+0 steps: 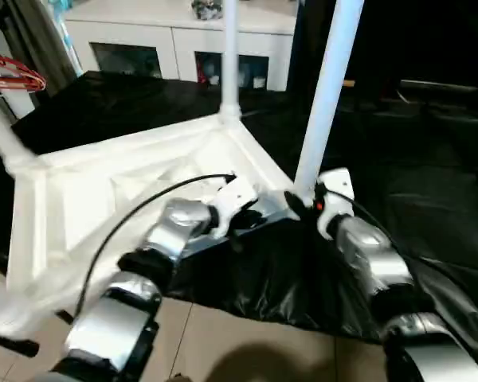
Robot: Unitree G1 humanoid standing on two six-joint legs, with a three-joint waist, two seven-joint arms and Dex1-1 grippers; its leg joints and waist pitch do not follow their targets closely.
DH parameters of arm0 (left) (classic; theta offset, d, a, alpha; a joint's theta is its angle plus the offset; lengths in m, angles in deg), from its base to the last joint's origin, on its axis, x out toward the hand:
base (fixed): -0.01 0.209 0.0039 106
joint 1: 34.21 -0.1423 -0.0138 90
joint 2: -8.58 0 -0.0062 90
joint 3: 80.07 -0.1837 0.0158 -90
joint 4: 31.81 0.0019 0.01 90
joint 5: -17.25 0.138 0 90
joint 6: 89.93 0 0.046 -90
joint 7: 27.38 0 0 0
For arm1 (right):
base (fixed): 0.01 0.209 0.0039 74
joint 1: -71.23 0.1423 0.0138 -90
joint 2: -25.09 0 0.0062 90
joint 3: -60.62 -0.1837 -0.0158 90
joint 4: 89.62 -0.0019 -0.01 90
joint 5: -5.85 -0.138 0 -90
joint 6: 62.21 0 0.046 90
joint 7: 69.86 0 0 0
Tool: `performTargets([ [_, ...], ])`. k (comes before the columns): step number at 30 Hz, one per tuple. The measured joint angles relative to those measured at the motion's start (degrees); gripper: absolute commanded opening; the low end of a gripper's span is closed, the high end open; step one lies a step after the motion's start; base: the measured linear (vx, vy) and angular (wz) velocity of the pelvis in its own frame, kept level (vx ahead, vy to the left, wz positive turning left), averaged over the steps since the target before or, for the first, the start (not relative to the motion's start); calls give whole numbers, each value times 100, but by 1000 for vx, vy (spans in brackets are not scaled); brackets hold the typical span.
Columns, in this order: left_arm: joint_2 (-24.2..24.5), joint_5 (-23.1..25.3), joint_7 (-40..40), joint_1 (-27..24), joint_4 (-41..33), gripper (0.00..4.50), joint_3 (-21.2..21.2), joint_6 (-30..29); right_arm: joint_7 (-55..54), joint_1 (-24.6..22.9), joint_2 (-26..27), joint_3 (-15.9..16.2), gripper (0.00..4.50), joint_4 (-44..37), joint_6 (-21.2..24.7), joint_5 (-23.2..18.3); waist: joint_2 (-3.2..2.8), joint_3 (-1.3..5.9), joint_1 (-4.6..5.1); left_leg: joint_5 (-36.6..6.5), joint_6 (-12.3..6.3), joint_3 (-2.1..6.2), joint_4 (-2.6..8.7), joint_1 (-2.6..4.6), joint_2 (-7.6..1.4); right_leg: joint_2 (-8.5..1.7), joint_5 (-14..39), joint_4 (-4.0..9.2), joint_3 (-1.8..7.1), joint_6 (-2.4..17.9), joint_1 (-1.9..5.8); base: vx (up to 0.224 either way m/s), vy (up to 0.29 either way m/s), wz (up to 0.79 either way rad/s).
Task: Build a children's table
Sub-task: Rotate leg to tighten
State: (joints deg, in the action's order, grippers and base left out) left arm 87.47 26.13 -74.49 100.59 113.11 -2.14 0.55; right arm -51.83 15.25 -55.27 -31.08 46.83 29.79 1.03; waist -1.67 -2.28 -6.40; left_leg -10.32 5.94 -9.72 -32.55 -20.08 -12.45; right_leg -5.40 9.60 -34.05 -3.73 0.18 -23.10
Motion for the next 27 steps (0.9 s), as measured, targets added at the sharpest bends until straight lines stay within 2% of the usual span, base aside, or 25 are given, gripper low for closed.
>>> performTargets([
  [2,-11,19,-3,14,-2,0,-13,7,-76,82,39,-13,339,164,-137,36,-3,1,-5,0,0,0,0,-3,0,0,8,2,0,-9,-1,0,0,0],
  [5,-41,32,-60,18,-8,0,-35,54,-128,176,41,-31,383,279,-161,73,-8,2,-34,0,-1,-2,-2,-4,1,-1,16,10,-1,-8,-1,0,0,0],
  [7,-44,34,-71,21,-8,0,-36,62,-130,226,60,-31,387,381,-242,81,-8,2,-38,-1,-2,-4,-3,-4,0,-6,18,13,0,-7,-2,0,0,0],
  [8,-41,39,-114,21,-8,0,-51,103,-110,244,49,-27,406,431,-297,102,-6,1,-40,-1,-2,-4,-3,-4,1,-7,18,13,-1,-7,-3,0,0,0],
  [10,38,36,-354,20,-10,0,-149,300,187,181,-88,35,406,424,-438,147,-2,-2,-73,-1,-3,-5,-3,-8,-1,-8,19,15,-6,-7,-8,0,0,0],
  [12,212,23,-704,16,-11,0,-216,465,824,-36,-297,221,406,192,-527,159,-1,-4,-79,-1,-3,-6,-4,-12,-4,-4,19,14,-7,-8,-8,0,0,0],
  [14,320,0,-920,5,-11,0,-242,577,1273,-176,-409,273,406,10,-549,113,-1,-5,-94,0,-3,-6,-4,-12,-9,-2,19,10,-9,-8,-9,0,0,0],
  [16,436,-28,-1318,2,-11,0,-302,737,2091,-553,-759,438,406,-537,-549,-30,0,-5,-179,0,-3,-7,-5,-10,-13,-2,19,9,-11,-8,-9,0,0,0],
  [17,486,-30,-1451,-2,-11,0,-307,774,2387,-637,-869,505,406,-666,-537,-55,1,-6,-191,0,-3,-7,-7,-10,-22,-2,19,8,-11,-8,-9,0,0,0],
  [21,671,-89,-2044,-2,-14,0,-359,949,3483,-1005,-1303,734,406,-1186,-486,-282,3,-8,-224,0,-3,-13,-12,-11,-31,-4,19,5,-9,-8,-7,0,0,0],
  [26,823,-170,-2607,-1,-14,0,-419,1065,4332,-1273,-1669,903,406,-1711,-268,-482,0,-10,-232,0,-3,-13,-12,-14,-32,-4,19,5,-10,-8,-7,0,0,0],
  [27,852,-196,-2745,-2,-14,0,-439,1100,4525,-1352,-1762,940,381,-1889,-156,-541,-2,-11,-241,0,-3,-13,-12,-14,-32,-4,19,8,-10,-8,-7,0,0,0],
])
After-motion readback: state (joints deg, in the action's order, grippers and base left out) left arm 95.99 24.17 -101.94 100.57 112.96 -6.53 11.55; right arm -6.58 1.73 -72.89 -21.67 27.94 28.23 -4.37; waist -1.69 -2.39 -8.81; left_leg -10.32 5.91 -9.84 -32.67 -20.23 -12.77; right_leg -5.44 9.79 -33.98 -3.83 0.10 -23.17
